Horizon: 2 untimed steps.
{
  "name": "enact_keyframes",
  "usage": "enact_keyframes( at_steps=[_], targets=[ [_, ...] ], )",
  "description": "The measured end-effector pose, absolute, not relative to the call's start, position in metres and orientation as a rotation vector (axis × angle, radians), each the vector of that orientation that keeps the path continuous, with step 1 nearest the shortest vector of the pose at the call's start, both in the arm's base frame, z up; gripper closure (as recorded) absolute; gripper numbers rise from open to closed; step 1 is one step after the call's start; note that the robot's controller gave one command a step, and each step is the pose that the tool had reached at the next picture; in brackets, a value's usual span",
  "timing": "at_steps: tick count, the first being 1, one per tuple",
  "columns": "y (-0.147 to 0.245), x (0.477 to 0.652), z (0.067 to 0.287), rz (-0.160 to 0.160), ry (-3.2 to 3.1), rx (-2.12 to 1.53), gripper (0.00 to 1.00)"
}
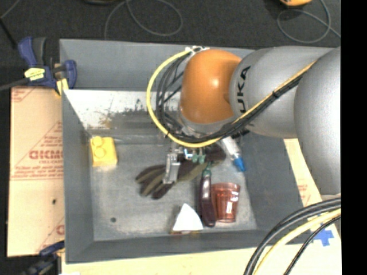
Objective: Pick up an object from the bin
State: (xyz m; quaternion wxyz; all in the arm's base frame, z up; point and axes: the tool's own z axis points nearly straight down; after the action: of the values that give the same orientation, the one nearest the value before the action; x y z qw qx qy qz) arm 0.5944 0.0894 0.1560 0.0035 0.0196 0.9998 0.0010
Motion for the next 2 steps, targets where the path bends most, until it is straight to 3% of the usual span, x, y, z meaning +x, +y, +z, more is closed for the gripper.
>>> enact_keyframes(
  at_steps=[1,2],
  targets=[
    [0.0659,0.5734,0.0751,0.006,3.123,-0.028,1.0],
    [0.0658,0.5734,0.0752,0.007,3.123,-0.027,1.0]
  ],
)
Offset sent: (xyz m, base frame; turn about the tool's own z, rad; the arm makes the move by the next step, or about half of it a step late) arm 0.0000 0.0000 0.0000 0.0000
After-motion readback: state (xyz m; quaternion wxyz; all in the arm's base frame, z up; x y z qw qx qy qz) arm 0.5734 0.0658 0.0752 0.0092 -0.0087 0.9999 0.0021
